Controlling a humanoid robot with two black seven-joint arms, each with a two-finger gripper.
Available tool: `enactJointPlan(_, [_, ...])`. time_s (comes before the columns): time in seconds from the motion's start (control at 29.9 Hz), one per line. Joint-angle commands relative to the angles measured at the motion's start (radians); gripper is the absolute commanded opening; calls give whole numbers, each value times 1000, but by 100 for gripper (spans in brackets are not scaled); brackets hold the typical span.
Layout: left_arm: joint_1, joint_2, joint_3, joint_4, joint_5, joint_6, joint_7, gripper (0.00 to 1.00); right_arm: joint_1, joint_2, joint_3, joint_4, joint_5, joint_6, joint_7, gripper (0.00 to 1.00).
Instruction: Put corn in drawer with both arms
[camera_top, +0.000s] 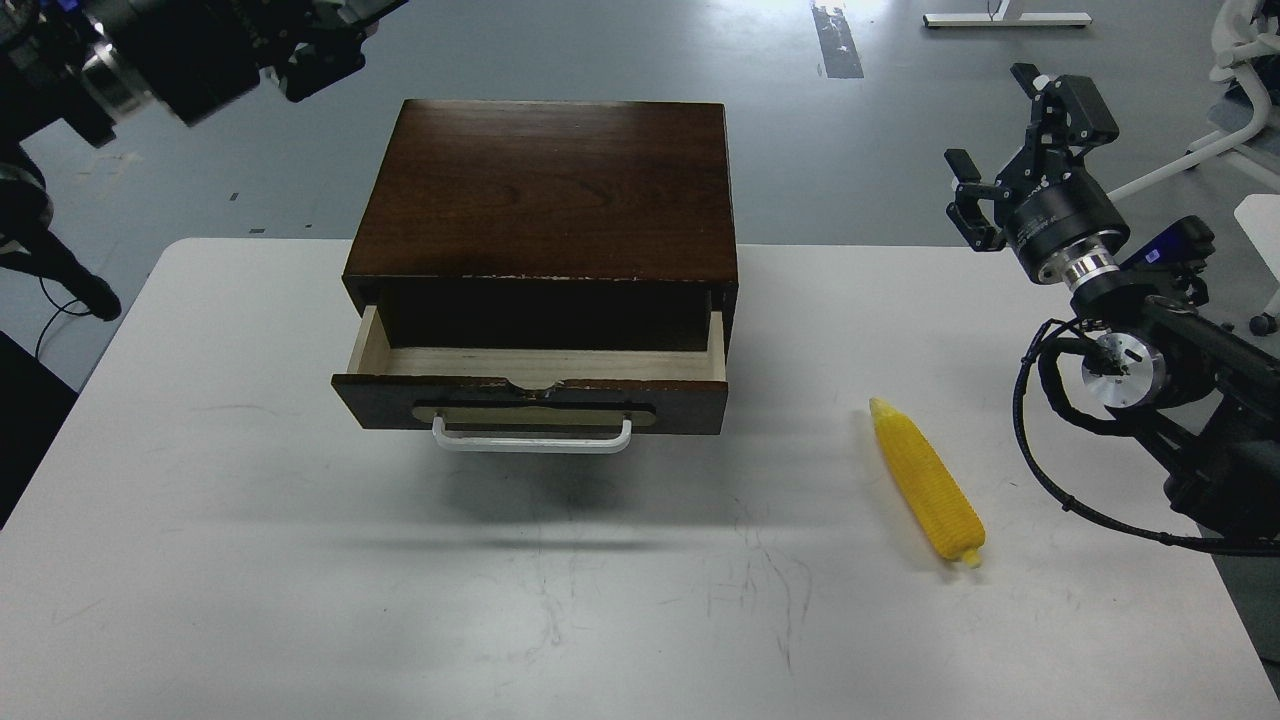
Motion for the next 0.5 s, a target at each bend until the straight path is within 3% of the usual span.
enactJointPlan(0.0, [76,-16,-12,76,-158,-13,0,99,3,-31,-21,0,-2,3,0,100])
enactJointPlan(0.17, [169,-79,-132,250,-295,-57,0,99,14,-94,-156,17,-30,58,0,100])
enactJointPlan(0.27, [192,-88,-157,264,-298,-57,0,99,34,-128,-220,27,-114,69,0,100])
enactJointPlan(0.47, [209,-100,-158,261,-297,-57,0,99,127,-320,-358,151,-471,104,0,100])
